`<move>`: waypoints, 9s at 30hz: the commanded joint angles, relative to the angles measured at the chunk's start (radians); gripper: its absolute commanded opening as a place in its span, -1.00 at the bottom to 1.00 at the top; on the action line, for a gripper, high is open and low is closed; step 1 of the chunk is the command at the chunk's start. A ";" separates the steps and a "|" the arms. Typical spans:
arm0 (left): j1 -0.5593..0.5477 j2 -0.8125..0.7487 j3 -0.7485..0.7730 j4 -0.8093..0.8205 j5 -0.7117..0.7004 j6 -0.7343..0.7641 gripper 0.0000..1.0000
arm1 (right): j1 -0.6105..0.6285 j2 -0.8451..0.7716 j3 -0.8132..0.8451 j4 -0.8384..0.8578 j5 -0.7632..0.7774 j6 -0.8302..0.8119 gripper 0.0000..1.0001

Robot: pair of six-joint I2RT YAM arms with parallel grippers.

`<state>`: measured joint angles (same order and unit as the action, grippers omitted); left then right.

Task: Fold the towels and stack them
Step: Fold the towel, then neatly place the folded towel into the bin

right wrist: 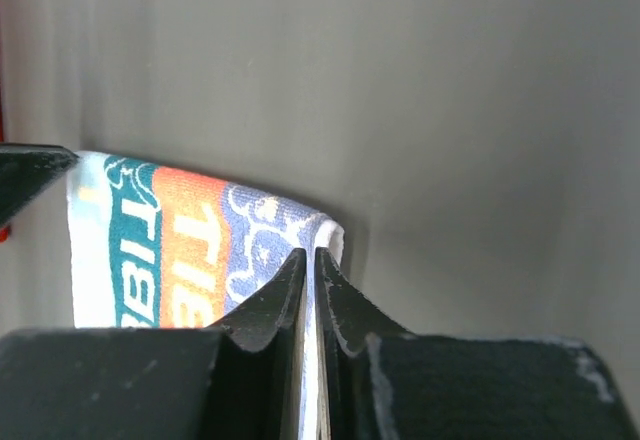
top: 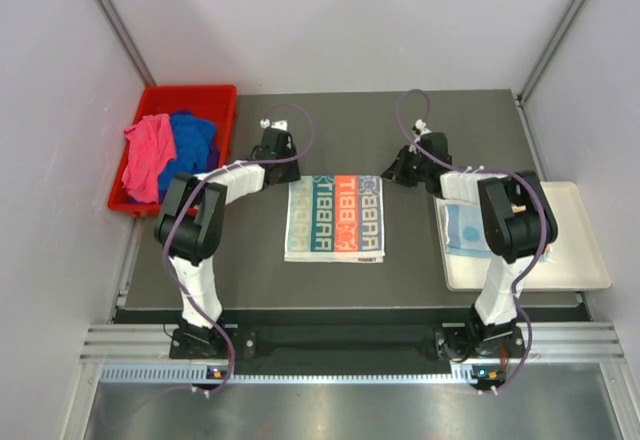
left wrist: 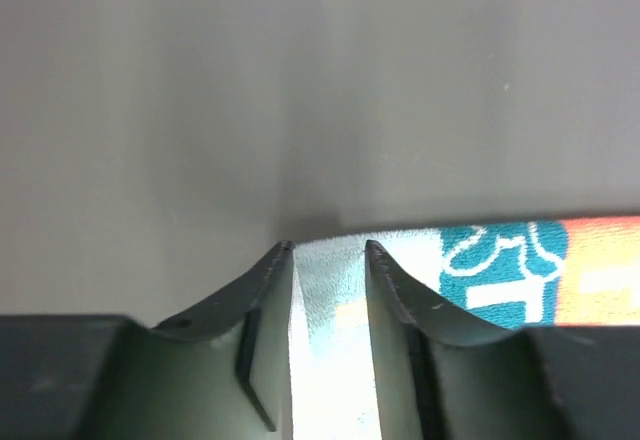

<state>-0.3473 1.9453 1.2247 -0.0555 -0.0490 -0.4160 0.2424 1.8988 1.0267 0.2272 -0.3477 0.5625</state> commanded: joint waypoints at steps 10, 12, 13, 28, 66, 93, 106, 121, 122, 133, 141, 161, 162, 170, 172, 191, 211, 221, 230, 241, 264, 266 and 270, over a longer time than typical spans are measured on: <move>0.008 -0.115 0.045 -0.107 -0.040 0.042 -0.08 | 0.050 -0.069 0.099 -0.170 0.140 -0.153 -0.43; 0.008 -0.109 0.045 -0.116 -0.032 0.045 -0.08 | 0.070 -0.060 0.110 -0.181 0.165 -0.161 -0.39; 0.008 -0.106 0.045 -0.121 -0.023 0.048 -0.08 | 0.075 -0.055 0.121 -0.187 0.171 -0.164 -0.36; 0.008 0.021 0.070 -0.145 -0.041 0.066 -0.03 | 0.166 0.075 0.240 -0.337 0.369 -0.223 -0.24; 0.007 -0.016 -0.067 0.083 -0.011 -0.026 -0.90 | 0.198 0.063 0.253 -0.312 0.397 -0.265 -0.91; 0.010 -0.252 -0.249 0.388 -0.018 -0.044 -1.00 | 0.170 -0.191 0.011 -0.006 0.363 -0.270 -0.91; 0.008 -0.497 -0.520 0.414 0.021 -0.112 -1.00 | 0.236 -0.397 -0.220 0.029 0.363 -0.199 -0.92; 0.004 -0.686 -0.755 0.422 0.083 -0.170 -1.00 | 0.296 -0.540 -0.405 0.040 0.383 -0.150 -0.92; 0.005 -0.690 -0.760 0.418 0.084 -0.168 -1.00 | 0.302 -0.543 -0.418 0.040 0.385 -0.145 -0.92; -0.010 -0.710 -0.817 0.411 0.110 -0.181 -1.00 | 0.345 -0.570 -0.484 0.057 0.401 -0.116 -0.92; -0.015 -0.717 -0.837 0.385 0.127 -0.199 -0.66 | 0.367 -0.593 -0.527 0.070 0.408 -0.092 -0.65; -0.068 -0.760 -0.604 0.082 0.005 -0.204 -0.51 | 0.445 -0.577 -0.277 -0.192 0.515 -0.075 -0.40; -0.091 -0.740 -0.582 0.077 -0.006 -0.204 -0.52 | 0.448 -0.537 -0.257 -0.209 0.519 -0.076 -0.42; -0.194 -0.476 -0.421 0.000 -0.115 -0.231 -0.61 | 0.472 -0.389 -0.208 -0.193 0.527 -0.059 -0.44; -0.223 -0.464 -0.438 -0.010 -0.132 -0.250 -0.67 | 0.483 -0.386 -0.243 -0.184 0.521 -0.044 -0.45; -0.269 -0.540 -0.622 -0.020 -0.152 -0.320 -0.77 | 0.512 -0.491 -0.447 -0.143 0.521 0.017 -0.47; -0.291 -0.580 -0.482 -0.182 -0.213 -0.287 -0.69 | 0.486 -0.714 -0.512 -0.216 0.520 0.013 -0.35; -0.538 -0.277 -0.009 -0.384 -0.451 -0.392 -0.47 | 0.328 -1.156 -0.309 -0.606 0.581 -0.108 0.05; -0.705 0.168 0.510 -0.751 -0.706 -0.601 0.11 | 0.238 -1.366 -0.113 -0.857 0.602 -0.153 0.21; -0.757 0.274 0.572 -0.748 -0.726 -0.641 0.28 | 0.238 -1.417 0.029 -0.986 0.607 -0.187 0.24; -0.780 0.417 0.648 -0.902 -0.813 -0.737 0.17 | 0.238 -1.437 0.044 -1.026 0.573 -0.199 0.24; -0.780 0.419 0.639 -0.902 -0.812 -0.741 0.12 | 0.238 -1.437 0.045 -1.026 0.569 -0.199 0.24; -0.774 0.422 0.611 -0.888 -0.789 -0.747 -0.33 | 0.238 -1.434 0.050 -1.025 0.561 -0.200 0.24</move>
<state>-1.1282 2.3333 1.8542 -0.8886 -0.8387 -1.1366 0.4877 0.4656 1.0309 -0.8009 0.2234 0.3790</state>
